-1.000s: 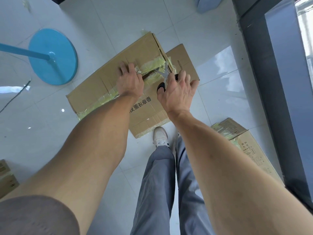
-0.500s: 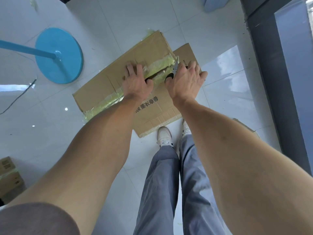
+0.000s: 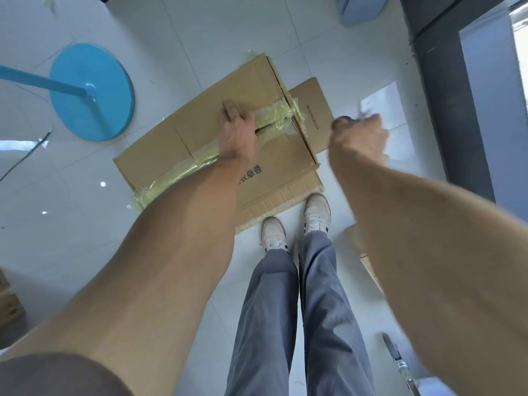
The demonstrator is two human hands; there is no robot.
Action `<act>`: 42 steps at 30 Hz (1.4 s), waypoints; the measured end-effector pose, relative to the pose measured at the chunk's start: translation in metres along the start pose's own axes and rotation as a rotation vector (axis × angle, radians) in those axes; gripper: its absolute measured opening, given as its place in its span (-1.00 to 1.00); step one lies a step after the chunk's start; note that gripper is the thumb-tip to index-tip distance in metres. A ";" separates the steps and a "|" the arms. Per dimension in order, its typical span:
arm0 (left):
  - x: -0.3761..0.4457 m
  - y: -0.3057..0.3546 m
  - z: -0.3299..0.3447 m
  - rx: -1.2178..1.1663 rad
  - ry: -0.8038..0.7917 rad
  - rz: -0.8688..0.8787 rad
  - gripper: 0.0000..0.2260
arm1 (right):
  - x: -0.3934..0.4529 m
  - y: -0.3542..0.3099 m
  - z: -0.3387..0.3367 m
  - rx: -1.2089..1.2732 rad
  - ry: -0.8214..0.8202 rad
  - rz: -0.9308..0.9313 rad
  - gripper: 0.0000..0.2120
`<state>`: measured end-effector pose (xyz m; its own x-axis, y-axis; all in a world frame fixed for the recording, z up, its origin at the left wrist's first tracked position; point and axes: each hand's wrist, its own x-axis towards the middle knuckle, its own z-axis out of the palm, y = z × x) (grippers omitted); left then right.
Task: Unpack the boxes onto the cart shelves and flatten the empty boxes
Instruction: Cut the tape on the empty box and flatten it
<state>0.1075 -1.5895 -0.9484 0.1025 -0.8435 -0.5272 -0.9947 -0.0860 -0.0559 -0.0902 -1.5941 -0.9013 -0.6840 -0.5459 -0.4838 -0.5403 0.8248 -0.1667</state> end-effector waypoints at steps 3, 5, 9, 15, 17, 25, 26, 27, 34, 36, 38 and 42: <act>-0.003 0.005 -0.003 -0.029 0.031 -0.017 -0.72 | 0.018 0.007 -0.011 -0.137 0.068 -0.231 -0.71; -0.003 0.010 -0.004 -0.035 0.069 -0.059 -0.69 | -0.001 0.006 -0.002 -0.182 0.026 -0.503 -0.67; -0.002 0.006 -0.003 -0.089 0.116 -0.093 -0.64 | -0.054 0.002 0.030 -0.080 -0.072 -0.418 -0.64; -0.006 -0.006 -0.003 -0.092 0.199 -0.032 -0.71 | -0.074 0.001 0.045 -0.140 -0.119 -0.525 -0.71; -0.010 -0.009 -0.001 -0.066 0.218 0.012 -0.76 | -0.071 0.001 0.045 -0.212 -0.131 -0.534 -0.75; -0.003 -0.020 0.008 0.013 0.088 0.083 -0.38 | -0.070 -0.001 0.046 -0.258 -0.174 -0.497 -0.78; 0.001 -0.020 0.007 0.016 0.047 0.064 -0.25 | -0.070 0.001 0.046 -0.263 -0.177 -0.496 -0.79; 0.005 -0.021 0.006 0.015 0.025 0.041 -0.15 | -0.068 0.002 0.046 -0.275 -0.176 -0.495 -0.80; 0.015 -0.010 -0.022 -0.182 0.034 -0.004 -0.15 | -0.067 0.004 0.048 -0.248 -0.225 -0.418 -0.85; 0.011 -0.013 -0.027 -0.289 0.042 -0.015 -0.20 | -0.069 0.003 0.048 -0.225 -0.244 -0.376 -0.84; 0.010 -0.023 -0.038 -0.368 0.093 -0.022 -0.32 | -0.067 0.005 0.048 -0.252 -0.245 -0.381 -0.84; 0.019 -0.047 -0.069 -0.335 0.043 0.101 -0.53 | -0.063 0.010 0.050 -0.334 -0.224 -0.438 -0.80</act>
<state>0.1559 -1.6380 -0.8971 0.0108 -0.8775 -0.4795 -0.9460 -0.1643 0.2793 -0.0286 -1.5442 -0.9154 -0.2626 -0.7505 -0.6064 -0.8987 0.4191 -0.1295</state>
